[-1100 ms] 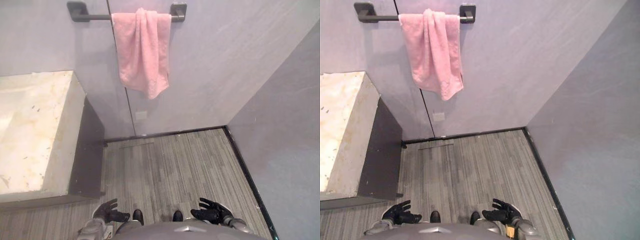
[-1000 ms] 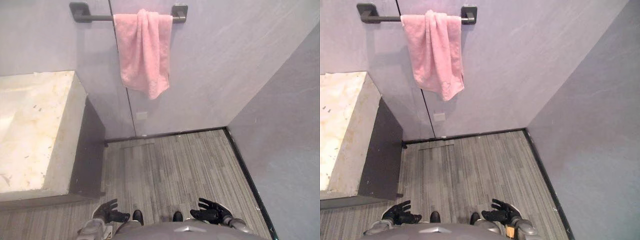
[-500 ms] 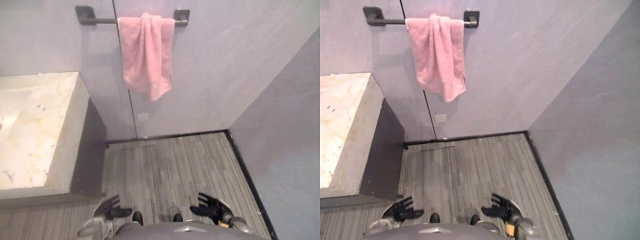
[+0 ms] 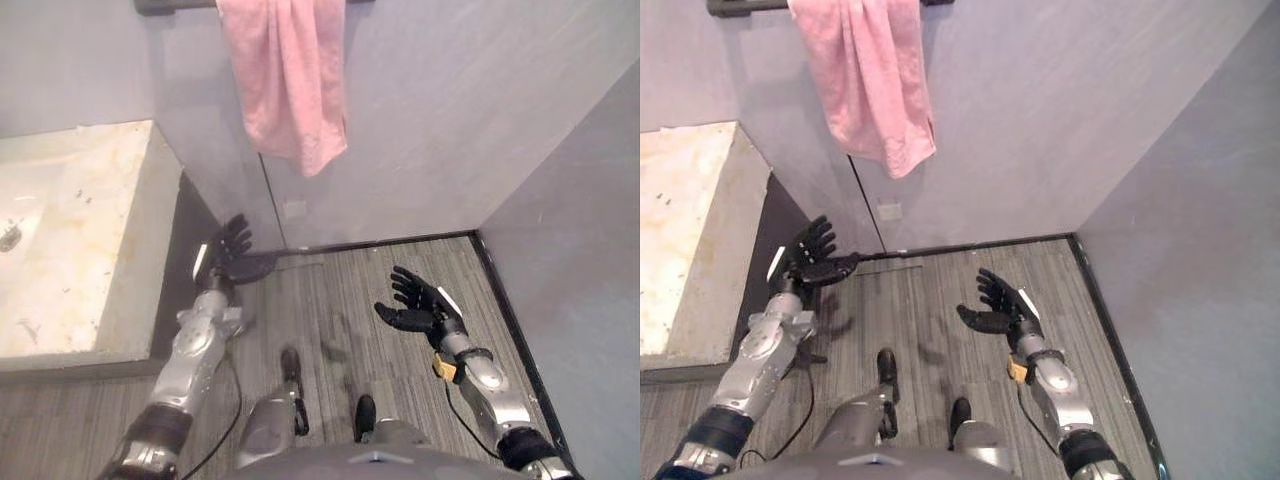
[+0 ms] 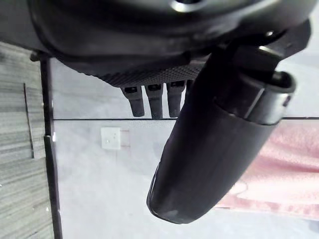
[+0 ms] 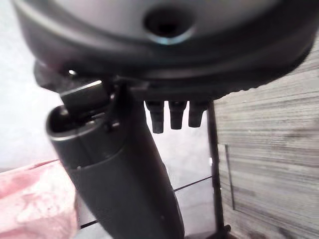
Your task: Organize the bathroom.
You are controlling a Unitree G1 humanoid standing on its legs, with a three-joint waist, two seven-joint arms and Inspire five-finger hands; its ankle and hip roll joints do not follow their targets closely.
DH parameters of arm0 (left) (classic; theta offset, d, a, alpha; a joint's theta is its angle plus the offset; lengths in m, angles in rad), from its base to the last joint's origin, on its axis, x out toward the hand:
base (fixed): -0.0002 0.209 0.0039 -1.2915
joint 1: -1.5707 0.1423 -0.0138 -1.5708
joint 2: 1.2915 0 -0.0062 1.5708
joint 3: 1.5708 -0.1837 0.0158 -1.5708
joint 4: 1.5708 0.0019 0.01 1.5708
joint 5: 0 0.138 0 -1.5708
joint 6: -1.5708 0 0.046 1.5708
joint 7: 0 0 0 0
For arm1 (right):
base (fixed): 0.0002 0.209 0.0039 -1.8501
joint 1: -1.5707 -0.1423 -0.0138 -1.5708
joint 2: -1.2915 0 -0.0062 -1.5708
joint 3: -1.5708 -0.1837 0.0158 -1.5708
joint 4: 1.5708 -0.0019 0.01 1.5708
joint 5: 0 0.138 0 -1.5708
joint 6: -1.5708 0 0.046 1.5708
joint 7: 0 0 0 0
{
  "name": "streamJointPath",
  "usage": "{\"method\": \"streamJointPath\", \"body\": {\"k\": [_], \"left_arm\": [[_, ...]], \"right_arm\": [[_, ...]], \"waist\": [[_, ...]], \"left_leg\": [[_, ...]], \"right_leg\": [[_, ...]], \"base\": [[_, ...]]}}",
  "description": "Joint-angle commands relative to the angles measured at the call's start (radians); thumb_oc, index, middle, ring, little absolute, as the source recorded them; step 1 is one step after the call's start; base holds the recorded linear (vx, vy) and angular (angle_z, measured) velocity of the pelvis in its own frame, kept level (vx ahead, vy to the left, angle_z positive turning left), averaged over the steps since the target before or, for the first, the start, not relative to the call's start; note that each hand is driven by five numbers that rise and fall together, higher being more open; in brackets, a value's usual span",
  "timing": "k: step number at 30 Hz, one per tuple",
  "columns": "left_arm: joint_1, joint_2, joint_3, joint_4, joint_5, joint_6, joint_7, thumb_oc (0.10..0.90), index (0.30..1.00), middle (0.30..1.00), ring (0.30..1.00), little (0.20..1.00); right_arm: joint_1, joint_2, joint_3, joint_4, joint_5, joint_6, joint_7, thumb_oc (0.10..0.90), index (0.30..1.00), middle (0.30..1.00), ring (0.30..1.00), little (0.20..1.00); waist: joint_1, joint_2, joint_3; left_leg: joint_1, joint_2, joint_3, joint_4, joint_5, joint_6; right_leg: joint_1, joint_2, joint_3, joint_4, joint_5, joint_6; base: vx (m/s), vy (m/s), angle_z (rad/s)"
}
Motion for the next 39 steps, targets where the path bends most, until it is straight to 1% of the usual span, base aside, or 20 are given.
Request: {"method": "streamJointPath", "body": {"k": [1, 3, 4, 6, 7, 8, 10, 11, 13, 14, 15, 16, 18, 19, 22, 24, 28, 32, 35, 39], "left_arm": [[-0.018, 0.026, 0.007, -0.052, 0.043, -0.084, -0.036, 0.8, 0.9, 0.9, 0.9, 0.9], [0.002, 0.017, 0.003, -0.071, 0.042, -0.075, -0.043, 0.8, 0.9, 0.9, 0.9, 0.9], [0.017, 0.025, -0.004, -0.074, 0.056, -0.084, -0.055, 0.8, 0.9, 0.9, 0.9, 0.9], [0.02, 0.025, -0.004, -0.083, 0.061, -0.076, -0.057, 0.8, 0.9, 0.9, 0.9, 0.9], [0.022, 0.037, -0.005, -0.09, 0.069, -0.07, -0.078, 0.8, 0.9, 0.9, 0.9, 0.9], [0.024, 0.05, -0.014, -0.09, 0.047, -0.077, -0.1, 0.8, 0.9, 0.9, 0.9, 0.9], [0.026, 0.052, -0.017, -0.093, 0.048, -0.07, -0.116, 0.8, 0.9, 0.9, 0.9, 0.9], [0.025, 0.054, -0.033, -0.108, 0.103, -0.087, -0.081, 0.8, 0.9, 0.9, 0.9, 0.9], [0.018, 0.063, -0.038, -0.129, 0.109, -0.085, -0.052, 0.8, 0.9, 0.9, 0.9, 0.9], [0.013, 0.063, -0.032, -0.149, 0.089, -0.069, -0.035, 0.8, 0.9, 0.9, 0.9, 0.9], [0.013, 0.063, -0.032, -0.149, 0.089, -0.069, -0.035, 0.8, 0.9, 0.9, 0.9, 0.9], [0.008, 0.067, -0.024, -0.179, 0.091, -0.09, 0.012, 0.8, 0.9, 0.9, 0.9, 0.9], [0.014, 0.068, -0.004, -0.192, 0.1, -0.105, 0.014, 0.8, 0.9, 0.9, 0.9, 0.9], [0.001, 0.065, -0.016, -0.219, 0.114, -0.131, 0.068, 0.8, 0.9, 0.9, 0.9, 0.9], [-0.008, 0.058, -0.009, -0.26, 0.151, -0.18, 0.167, 0.8, 0.9, 0.9, 0.9, 0.9], [-0.002, 0.067, 0.004, -0.296, 0.25, -0.2, 0.26, 0.8, 0.9, 0.9, 0.9, 0.9], [0.036, 0.065, 0.047, -0.349, 0.295, -0.239, 0.395, 0.8, 0.9, 0.9, 0.9, 0.9], [0.052, 0.059, 0.074, -0.399, 0.336, -0.29, 0.462, 0.8, 0.9, 0.9, 0.9, 0.9], [0.032, 0.084, 0.082, -0.44, 0.44, -0.339, 0.534, 0.8, 0.9, 0.9, 0.9, 0.9], [0.019, 0.1, 0.098, -0.471, 0.479, -0.368, 0.575, 0.8, 0.9, 0.9, 0.9, 0.9]], "right_arm": [[0.003, -0.005, 0.015, -0.08, 0.015, -0.089, 0.022, 0.8, 0.9, 0.9, 0.9, 0.9], [0.004, 0.002, 0.022, -0.077, 0.03, -0.094, 0.012, 0.8, 0.9, 0.9, 0.9, 0.9], [0.009, 0.009, 0.016, -0.089, 0.036, -0.091, -0.012, 0.8, 0.9, 0.9, 0.9, 0.9], [0.009, 0.011, 0.015, -0.1, 0.036, -0.096, -0.022, 0.8, 0.9, 0.9, 0.9, 0.9], [0.014, 0.018, 0.007, -0.124, 0.033, -0.118, -0.044, 0.8, 0.9, 0.9, 0.9, 0.9], [0.017, 0.019, -0.002, -0.153, 0.009, -0.155, -0.079, 0.8, 0.9, 0.9, 0.9, 0.9], [0.014, 0.014, -0.006, -0.173, 0.007, -0.181, -0.114, 0.8, 0.9, 0.9, 0.9, 0.9], [-0.003, 0.003, -0.002, -0.212, -0.031, -0.215, -0.144, 0.8, 0.9, 0.9, 0.9, 0.9], [-0.015, -0.014, 0.005, -0.268, -0.078, -0.231, -0.18, 0.8, 0.9, 0.9, 0.9, 0.9], [-0.023, -0.027, 0.007, -0.318, -0.086, -0.235, -0.186, 0.8, 0.9, 0.9, 0.9, 0.9], [-0.023, -0.027, 0.007, -0.318, -0.086, -0.235, -0.186, 0.8, 0.9, 0.9, 0.9, 0.9], [-0.03, -0.026, -0.001, -0.4, -0.086, -0.243, -0.184, 0.8, 0.9, 0.9, 0.9, 0.9], [-0.024, -0.033, -0.017, -0.448, -0.075, -0.235, -0.18, 0.8, 0.9, 0.9, 0.9, 0.9], [-0.039, -0.055, -0.003, -0.486, -0.087, -0.257, -0.228, 0.8, 0.9, 0.9, 0.9, 0.9], [-0.097, -0.067, 0.011, -0.473, -0.137, -0.291, -0.302, 0.8, 0.9, 0.9, 0.9, 0.9], [-0.108, -0.071, -0.004, -0.536, -0.19, -0.27, -0.388, 0.8, 0.9, 0.9, 0.9, 0.9], [-0.077, -0.078, -0.039, -0.627, -0.262, -0.282, -0.464, 0.8, 0.9, 0.9, 0.9, 0.9], [-0.061, -0.09, -0.04, -0.659, -0.297, -0.294, -0.467, 0.8, 0.9, 0.9, 0.9, 0.9], [-0.089, -0.112, -0.023, -0.634, -0.276, -0.258, -0.437, 0.8, 0.9, 0.9, 0.9, 0.9], [-0.1, -0.126, -0.02, -0.614, -0.267, -0.233, -0.422, 0.8, 0.9, 0.9, 0.9, 0.9]], "waist": [[0.009, -0.019, -0.081], [0.017, -0.017, -0.09], [0.019, -0.011, -0.1], [0.019, -0.011, -0.103], [0.013, 0.005, -0.107], [0.003, 0.018, -0.105], [0.001, 0.014, -0.107], [-0.003, 0.01, -0.105], [-0.005, 0.008, -0.1], [-0.01, -0.001, -0.097], [-0.01, -0.001, -0.097], [-0.035, -0.016, -0.08], [-0.03, -0.02, -0.078], [-0.024, -0.044, -0.078], [-0.021, -0.043, -0.081], [-0.012, -0.045, -0.099], [-0.003, -0.051, -0.125], [0.003, -0.058, -0.141], [0.014, -0.066, -0.154], [0.019, -0.07, -0.161]], "left_leg": [[0.0, 0.0, 0.021, 0.066, 0.037, -0.007], [0.03, -0.014, 0.0, 0.041, 0.011, 0.003], [0.059, -0.023, -0.009, 0.022, -0.011, 0.019], [0.076, -0.033, -0.023, 0.01, -0.02, 0.032], [0.113, -0.036, -0.047, -0.004, -0.047, 0.063], [0.132, -0.037, -0.066, -0.008, -0.063, 0.083], [0.141, -0.047, -0.084, -0.01, -0.071, 0.086], [0.166, -0.058, -0.104, -0.013, -0.085, 0.082], [0.183, -0.058, -0.111, -0.013, -0.087, 0.069], [0.206, -0.063, -0.11, -0.014, -0.1, 0.055], [0.206, -0.063, -0.11, -0.014, -0.1, 0.055], [0.239, -0.071, -0.113, 0.003, -0.145, 0.054], [0.223, -0.07, -0.118, 0.022, -0.149, 0.064], [0.217, -0.077, -0.137, 0.045, -0.156, 0.064], [0.254, -0.061, -0.131, 0.016, -0.164, 0.058], [0.265, -0.065, -0.133, -0.01, -0.167, 0.063], [0.258, -0.064, -0.132, -0.02, -0.172, 0.059], [0.255, -0.061, -0.131, -0.02, -0.178, 0.053], [0.256, -0.059, -0.127, -0.02, -0.183, 0.047], [0.255, -0.059, -0.129, -0.02, -0.185, 0.045]], "right_leg": [[0.027, 0.024, -0.097, 0.081, -0.085, 0.057], [0.036, 0.016, -0.091, 0.106, -0.105, 0.066], [0.037, 0.012, -0.08, 0.16, -0.137, 0.077], [0.021, -0.002, -0.074, 0.218, -0.127, 0.094], [-0.06, -0.04, -0.069, 0.396, -0.079, 0.138], [-0.131, -0.05, -0.042, 0.555, -0.053, 0.165], [-0.167, -0.061, -0.028, 0.582, -0.038, 0.173], [-0.185, -0.087, -0.042, 0.524, -0.017, 0.172], [-0.18, -0.107, -0.077, 0.431, -0.027, 0.162], [-0.179, -0.145, -0.107, 0.283, 0.003, 0.161], [-0.179, -0.145, -0.107, 0.283, 0.003, 0.161], [-0.214, -0.153, -0.065, 0.177, 0.071, 0.169], [-0.203, -0.146, -0.044, 0.193, 0.044, 0.174], [-0.187, -0.157, -0.049, 0.127, 0.097, 0.174], [-0.195, -0.141, -0.045, 0.122, 0.085, 0.179], [-0.171, -0.131, -0.064, 0.102, 0.075, 0.172], [-0.13, -0.123, -0.078, 0.074, 0.055, 0.163], [-0.108, -0.122, -0.089, 0.053, 0.046, 0.157], [-0.094, -0.124, -0.1, 0.042, 0.038, 0.156], [-0.089, -0.127, -0.107, 0.038, 0.036, 0.156]], "base": [[0.22, 0.078, -0.27], [0.27, 0.106, -0.61], [0.26, 0.104, -0.59], [0.2, 0.099, -0.22], [0.22, 0.111, -0.1], [0.23, 0.103, 0.0], [0.14, -0.026, 0.24], [0.12, -0.082, 0.42], [0.11, -0.129, 0.32], [0.08, -0.132, 0.11], [0.13, -0.215, -0.01], [0.07, -0.147, -0.08], [0.04, -0.169, 0.0], [0.02, -0.163, 0.61], [0.05, -0.085, 0.5], [0.04, -0.042, 0.01], [0.04, -0.021, 0.09], [0.04, -0.011, -0.01], [0.06, -0.007, 0.03], [0.04, -0.001, 0.06]]}}
